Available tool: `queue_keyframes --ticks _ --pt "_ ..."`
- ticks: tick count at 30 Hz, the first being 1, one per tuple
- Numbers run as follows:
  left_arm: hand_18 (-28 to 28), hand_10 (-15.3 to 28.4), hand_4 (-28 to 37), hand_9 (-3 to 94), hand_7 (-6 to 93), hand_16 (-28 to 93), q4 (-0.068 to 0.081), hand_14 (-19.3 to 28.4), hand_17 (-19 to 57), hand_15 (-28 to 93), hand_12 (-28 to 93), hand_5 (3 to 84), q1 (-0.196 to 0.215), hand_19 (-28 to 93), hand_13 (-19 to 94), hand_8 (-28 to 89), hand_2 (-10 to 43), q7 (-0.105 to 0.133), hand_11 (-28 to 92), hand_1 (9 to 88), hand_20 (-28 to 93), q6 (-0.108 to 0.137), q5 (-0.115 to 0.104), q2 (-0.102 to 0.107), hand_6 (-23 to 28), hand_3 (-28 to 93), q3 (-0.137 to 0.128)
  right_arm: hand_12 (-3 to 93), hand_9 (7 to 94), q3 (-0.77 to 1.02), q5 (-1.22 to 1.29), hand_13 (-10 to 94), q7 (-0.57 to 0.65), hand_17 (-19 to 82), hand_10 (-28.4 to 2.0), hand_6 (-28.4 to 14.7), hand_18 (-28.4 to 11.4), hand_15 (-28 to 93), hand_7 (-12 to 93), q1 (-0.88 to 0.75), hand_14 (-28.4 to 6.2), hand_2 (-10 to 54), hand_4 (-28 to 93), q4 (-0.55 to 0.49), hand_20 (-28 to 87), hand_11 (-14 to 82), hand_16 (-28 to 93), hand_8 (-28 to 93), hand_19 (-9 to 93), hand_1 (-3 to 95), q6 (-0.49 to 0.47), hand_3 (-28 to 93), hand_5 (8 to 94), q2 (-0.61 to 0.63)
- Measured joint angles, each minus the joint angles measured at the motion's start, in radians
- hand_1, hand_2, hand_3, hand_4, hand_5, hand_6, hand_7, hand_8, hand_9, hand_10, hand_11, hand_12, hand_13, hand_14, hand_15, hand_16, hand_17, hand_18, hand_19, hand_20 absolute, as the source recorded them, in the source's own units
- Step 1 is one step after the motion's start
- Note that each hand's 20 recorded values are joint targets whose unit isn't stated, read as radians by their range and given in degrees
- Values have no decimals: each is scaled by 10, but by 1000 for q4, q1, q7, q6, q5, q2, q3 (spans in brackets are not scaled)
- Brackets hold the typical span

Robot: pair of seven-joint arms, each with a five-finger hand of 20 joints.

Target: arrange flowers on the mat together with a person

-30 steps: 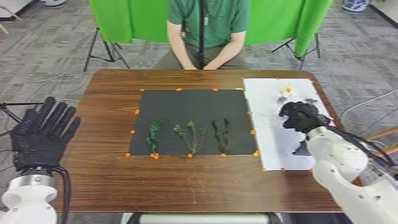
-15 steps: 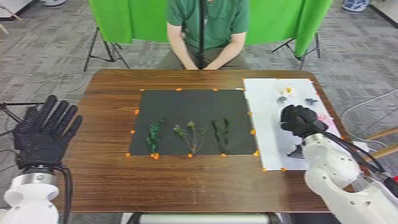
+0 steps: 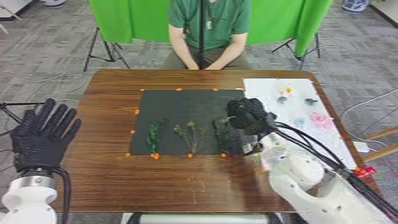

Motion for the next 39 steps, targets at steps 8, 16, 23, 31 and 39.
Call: queue_keyframes --ticks 8,16,23,31,39 --pt "128 139 -283 311 133 -70 0 129 -61 294 85 348 -1 308 241 -111 124 -7 188 292 117 15 21 2 60 716 15 444 726 -243 -61 590 -125 294 -79 36 -163 403 538 257 -38 -60 -283 11 411 114 435 41 688 581 -64 684 590 -103" --pt "127 140 -283 313 138 -71 -7 130 -61 298 85 352 -1 310 240 -113 124 3 191 291 118 44 19 9 63 717 36 435 727 -449 -45 589 -114 294 -81 35 -166 401 534 446 -40 -66 -283 179 407 108 433 32 689 587 -98 680 595 -228" --pt "126 141 -283 315 142 -73 -14 130 -60 302 84 358 -6 314 241 -114 126 22 196 290 118 69 15 19 66 716 44 419 722 -509 -59 587 -120 294 -83 33 -168 392 522 526 -41 -68 -283 318 399 96 422 20 688 586 -163 676 597 -330" --pt "127 141 -283 315 142 -75 -11 131 -61 303 81 359 -33 317 241 -115 127 22 197 290 118 74 15 32 67 716 73 410 716 -505 -57 585 -99 294 -84 28 -169 389 508 544 -42 -69 -283 421 393 92 415 14 691 585 -198 671 600 -427" --pt "127 141 -283 314 141 -76 0 128 -62 303 81 359 -69 319 239 -115 128 26 198 289 117 81 13 54 67 718 108 406 715 -605 -10 583 -22 293 -83 28 -169 388 502 621 -42 -74 -283 480 387 91 412 6 693 585 -200 670 597 -462"
